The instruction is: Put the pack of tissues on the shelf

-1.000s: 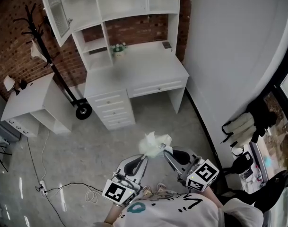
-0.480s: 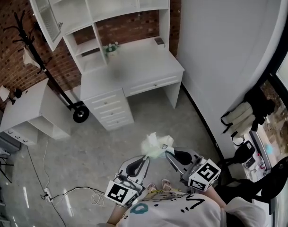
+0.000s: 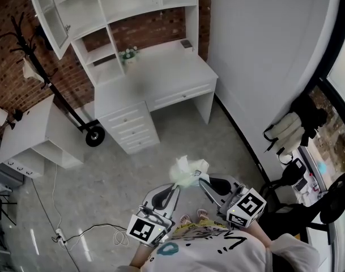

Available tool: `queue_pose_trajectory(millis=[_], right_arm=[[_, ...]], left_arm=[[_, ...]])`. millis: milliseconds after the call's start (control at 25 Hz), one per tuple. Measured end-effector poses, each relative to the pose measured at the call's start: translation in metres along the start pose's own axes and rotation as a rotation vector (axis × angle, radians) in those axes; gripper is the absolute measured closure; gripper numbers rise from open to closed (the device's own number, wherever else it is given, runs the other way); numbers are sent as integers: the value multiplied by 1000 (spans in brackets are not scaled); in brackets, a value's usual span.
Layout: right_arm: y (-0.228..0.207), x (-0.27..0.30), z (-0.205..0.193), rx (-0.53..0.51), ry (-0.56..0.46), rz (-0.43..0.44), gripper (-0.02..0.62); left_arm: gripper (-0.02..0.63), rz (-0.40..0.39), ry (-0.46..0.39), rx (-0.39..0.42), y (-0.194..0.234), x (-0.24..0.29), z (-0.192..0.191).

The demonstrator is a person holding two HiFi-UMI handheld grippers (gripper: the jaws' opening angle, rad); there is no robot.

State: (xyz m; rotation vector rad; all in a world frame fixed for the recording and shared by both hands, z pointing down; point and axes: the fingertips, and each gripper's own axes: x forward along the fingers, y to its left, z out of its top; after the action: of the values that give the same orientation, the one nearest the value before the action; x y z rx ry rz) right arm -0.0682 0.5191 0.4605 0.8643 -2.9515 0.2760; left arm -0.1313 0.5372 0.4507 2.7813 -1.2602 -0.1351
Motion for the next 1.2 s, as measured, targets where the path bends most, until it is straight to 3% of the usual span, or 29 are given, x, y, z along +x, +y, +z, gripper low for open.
queue_pose_trajectory(millis=[600,1000,1200], right_arm=[[-6,12,-11,4,18,-15,558],[-58,22,-1,24,10,-7,558],[-92,25,13,21,-14,-14,558]], left_arm=[[589,-21,24,-15,13,1,-12],[589,-29,42,-8,29,52,-10],[589,-45,32,34,39,89,1]])
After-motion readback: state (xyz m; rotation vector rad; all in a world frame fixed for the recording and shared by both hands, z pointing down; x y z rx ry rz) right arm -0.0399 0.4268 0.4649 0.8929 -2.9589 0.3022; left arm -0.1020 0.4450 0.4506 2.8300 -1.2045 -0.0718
